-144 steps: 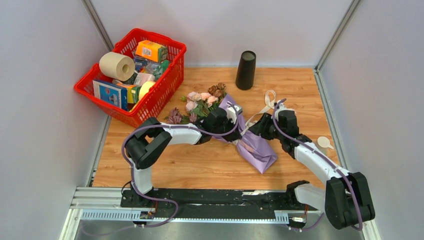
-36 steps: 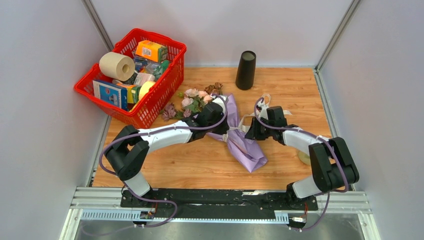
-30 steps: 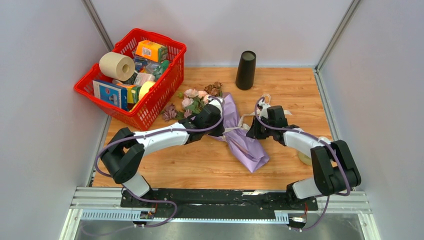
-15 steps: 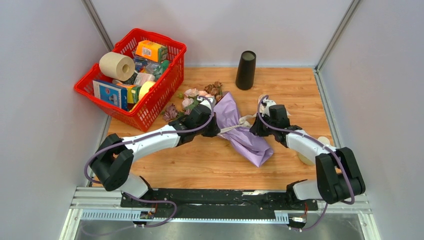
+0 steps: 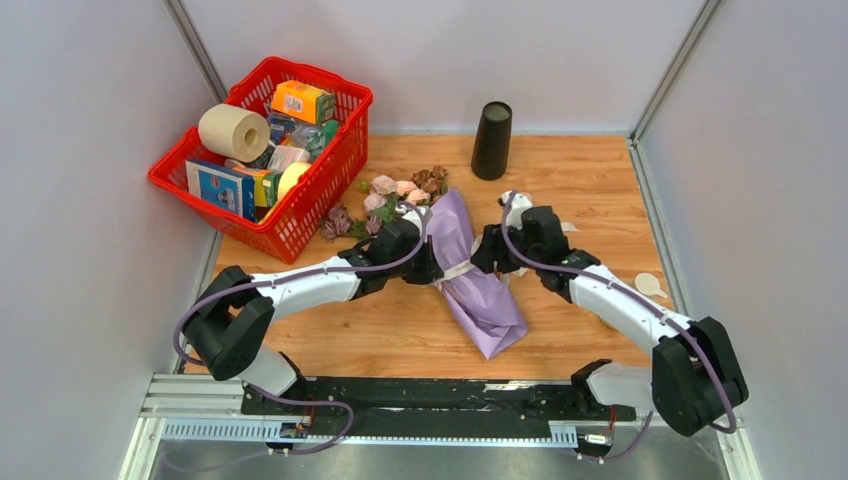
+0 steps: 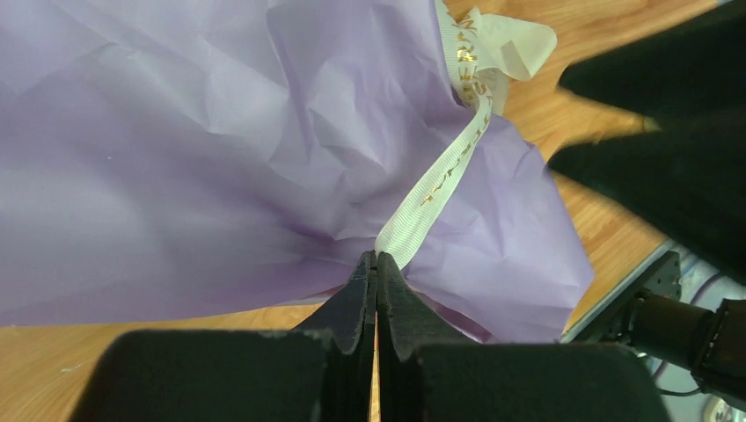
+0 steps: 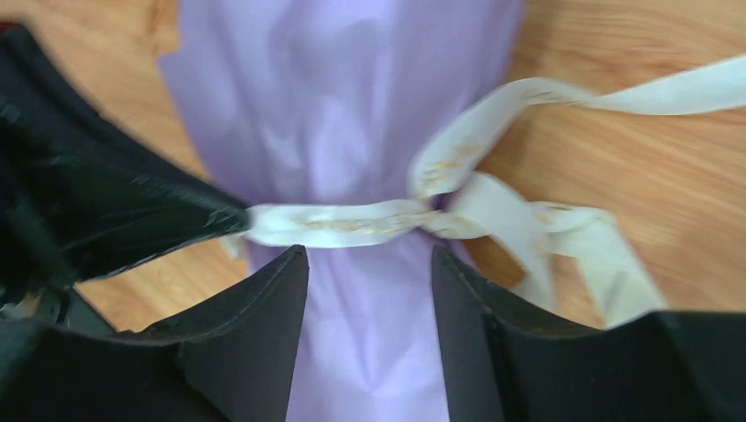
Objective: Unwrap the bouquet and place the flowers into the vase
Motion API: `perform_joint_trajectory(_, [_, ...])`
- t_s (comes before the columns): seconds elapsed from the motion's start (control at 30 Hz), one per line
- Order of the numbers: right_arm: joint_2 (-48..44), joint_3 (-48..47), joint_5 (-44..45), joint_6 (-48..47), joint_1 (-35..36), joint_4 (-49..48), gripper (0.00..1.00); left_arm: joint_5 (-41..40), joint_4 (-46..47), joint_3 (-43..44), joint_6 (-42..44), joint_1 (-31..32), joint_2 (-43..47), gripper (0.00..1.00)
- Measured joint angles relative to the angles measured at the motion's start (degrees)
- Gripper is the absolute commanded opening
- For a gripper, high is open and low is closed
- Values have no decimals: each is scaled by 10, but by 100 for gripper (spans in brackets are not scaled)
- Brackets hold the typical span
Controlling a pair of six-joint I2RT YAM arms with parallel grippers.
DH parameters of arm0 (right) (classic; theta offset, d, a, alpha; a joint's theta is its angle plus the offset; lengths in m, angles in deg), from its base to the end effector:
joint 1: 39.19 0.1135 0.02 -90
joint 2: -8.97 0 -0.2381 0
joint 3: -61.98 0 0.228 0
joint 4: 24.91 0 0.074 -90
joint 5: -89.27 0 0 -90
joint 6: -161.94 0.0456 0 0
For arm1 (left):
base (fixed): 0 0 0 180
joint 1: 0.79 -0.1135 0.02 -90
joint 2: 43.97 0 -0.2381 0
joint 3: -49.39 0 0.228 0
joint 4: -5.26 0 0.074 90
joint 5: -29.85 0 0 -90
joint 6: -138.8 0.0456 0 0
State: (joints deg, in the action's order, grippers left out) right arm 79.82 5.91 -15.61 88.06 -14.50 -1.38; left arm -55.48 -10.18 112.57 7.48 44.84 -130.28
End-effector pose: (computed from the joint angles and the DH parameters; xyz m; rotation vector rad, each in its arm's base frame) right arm 0.2268 0.1172 0.2071 -0.3163 2.2783 0.6686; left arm 0.2125 -0.2226 0.1871 0.1375 2.3989 -0.8671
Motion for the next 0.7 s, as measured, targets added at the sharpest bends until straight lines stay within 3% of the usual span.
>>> perform_joint_trajectory(0.37, [9,12,138,-23,215,-22,70,-4,12,0,-8,0,-5,0])
perform_joint_trajectory(0.7, [30,66,241,-5,263,-80,65,-11,-9,24,-10,-3,-5,0])
